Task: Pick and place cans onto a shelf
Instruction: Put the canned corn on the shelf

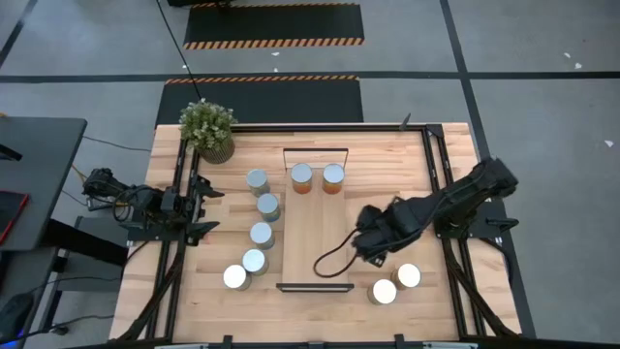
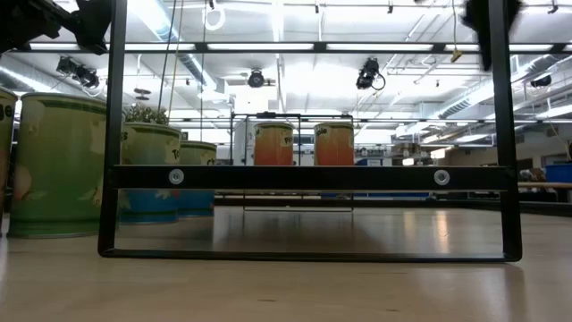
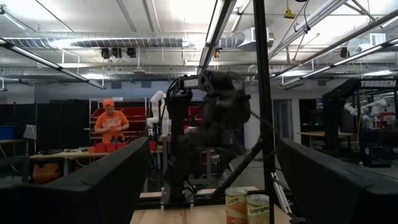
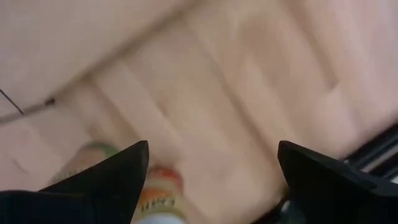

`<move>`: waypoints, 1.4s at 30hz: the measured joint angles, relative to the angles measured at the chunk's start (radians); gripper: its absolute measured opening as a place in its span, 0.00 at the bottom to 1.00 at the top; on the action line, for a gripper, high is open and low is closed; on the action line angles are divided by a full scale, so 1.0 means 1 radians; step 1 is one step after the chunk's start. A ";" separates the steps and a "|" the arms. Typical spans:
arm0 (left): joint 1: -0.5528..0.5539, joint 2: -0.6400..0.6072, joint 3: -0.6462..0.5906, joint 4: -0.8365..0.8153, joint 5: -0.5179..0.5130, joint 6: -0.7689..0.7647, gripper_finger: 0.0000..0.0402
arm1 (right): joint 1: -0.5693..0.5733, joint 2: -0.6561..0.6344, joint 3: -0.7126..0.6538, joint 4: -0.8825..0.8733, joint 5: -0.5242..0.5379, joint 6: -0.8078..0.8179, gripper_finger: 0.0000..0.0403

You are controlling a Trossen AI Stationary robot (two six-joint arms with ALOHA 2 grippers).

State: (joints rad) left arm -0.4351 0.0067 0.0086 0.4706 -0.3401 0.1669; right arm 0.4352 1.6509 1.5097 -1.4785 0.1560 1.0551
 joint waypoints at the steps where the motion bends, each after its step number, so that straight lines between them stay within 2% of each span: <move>1: 0.000 0.000 0.000 0.000 0.000 0.000 0.89 | 0.002 -0.018 -0.044 0.028 -0.032 0.026 0.91; 5: 0.000 0.000 0.000 0.000 0.000 0.006 0.89 | 0.002 -0.052 -0.177 0.123 -0.152 0.119 0.93; 10: 0.000 0.000 0.000 0.009 0.000 0.082 0.89 | 0.024 -0.050 -0.256 0.165 -0.233 0.216 0.93; 19: 0.000 0.000 0.000 0.039 -0.005 0.205 0.89 | 0.135 -0.068 -0.264 0.174 -0.187 0.381 0.93; 28: 0.000 0.000 0.000 0.057 -0.006 0.238 0.89 | 0.211 -0.066 -0.264 0.187 -0.157 0.501 0.94; 33: 0.000 0.000 0.000 0.057 -0.006 0.239 0.89 | 0.232 -0.066 -0.296 0.265 -0.156 0.524 0.96; 42: 0.000 0.000 0.000 0.057 -0.005 0.238 0.89 | 0.232 -0.065 -0.368 0.333 -0.251 0.521 0.98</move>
State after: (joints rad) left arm -0.4351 0.0063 0.0086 0.5274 -0.3455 0.4049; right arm 0.6674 1.5856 1.1420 -1.1450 -0.0949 1.5760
